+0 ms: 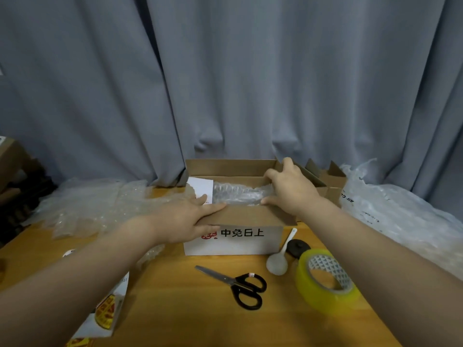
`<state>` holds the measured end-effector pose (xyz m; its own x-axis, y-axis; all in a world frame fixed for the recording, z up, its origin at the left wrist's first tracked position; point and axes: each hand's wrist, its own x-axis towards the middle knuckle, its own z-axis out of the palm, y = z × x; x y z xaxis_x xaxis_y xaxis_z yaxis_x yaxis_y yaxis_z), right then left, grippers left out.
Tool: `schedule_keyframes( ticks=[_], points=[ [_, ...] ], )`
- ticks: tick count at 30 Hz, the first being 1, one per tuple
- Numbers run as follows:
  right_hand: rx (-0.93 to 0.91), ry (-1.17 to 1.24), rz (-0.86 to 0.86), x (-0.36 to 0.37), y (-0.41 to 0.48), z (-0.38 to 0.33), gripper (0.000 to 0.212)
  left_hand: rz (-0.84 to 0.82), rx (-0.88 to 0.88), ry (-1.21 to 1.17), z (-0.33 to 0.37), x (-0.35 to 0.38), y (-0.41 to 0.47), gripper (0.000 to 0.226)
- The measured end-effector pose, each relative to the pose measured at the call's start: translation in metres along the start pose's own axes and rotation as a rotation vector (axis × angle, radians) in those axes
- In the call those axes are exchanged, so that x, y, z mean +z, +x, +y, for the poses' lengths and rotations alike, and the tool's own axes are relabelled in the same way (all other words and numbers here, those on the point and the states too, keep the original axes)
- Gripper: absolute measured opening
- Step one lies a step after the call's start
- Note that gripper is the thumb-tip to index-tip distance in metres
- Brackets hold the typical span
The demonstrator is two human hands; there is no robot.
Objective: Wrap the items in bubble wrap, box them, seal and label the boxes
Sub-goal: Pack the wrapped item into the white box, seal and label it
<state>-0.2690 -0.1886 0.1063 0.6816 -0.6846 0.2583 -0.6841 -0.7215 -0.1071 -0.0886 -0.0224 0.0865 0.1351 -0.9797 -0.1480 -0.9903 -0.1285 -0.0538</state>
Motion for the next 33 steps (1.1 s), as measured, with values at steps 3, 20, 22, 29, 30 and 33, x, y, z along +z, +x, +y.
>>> schedule_keyframes(
  ticks=[3, 20, 22, 29, 30, 33],
  points=[
    [0.008, 0.034, 0.168, 0.011, 0.002, -0.004, 0.068, 0.029, 0.003, -0.071, 0.004, 0.001, 0.0, 0.089],
    [0.07, 0.3, 0.248, 0.024, -0.004, 0.004, 0.049, -0.02, 0.0, 0.003, 0.057, -0.05, 0.069, 0.049],
    [0.056, 0.245, 0.175, 0.024, -0.006, 0.004, 0.052, 0.123, 0.057, -0.001, 0.057, -0.057, 0.074, 0.037],
    [-0.046, 0.211, 0.253, 0.023, -0.017, 0.006, 0.057, 0.342, 0.085, 0.209, 0.018, -0.073, 0.101, 0.032],
    [-0.112, 0.14, 0.293, 0.021, -0.019, 0.007, 0.059, 0.315, 0.061, 0.175, 0.014, -0.075, 0.107, 0.032],
    [-0.323, -0.13, 0.343, 0.017, -0.015, 0.009, 0.029, 0.263, 0.0, 0.074, 0.006, -0.08, 0.123, 0.036]
  ],
)
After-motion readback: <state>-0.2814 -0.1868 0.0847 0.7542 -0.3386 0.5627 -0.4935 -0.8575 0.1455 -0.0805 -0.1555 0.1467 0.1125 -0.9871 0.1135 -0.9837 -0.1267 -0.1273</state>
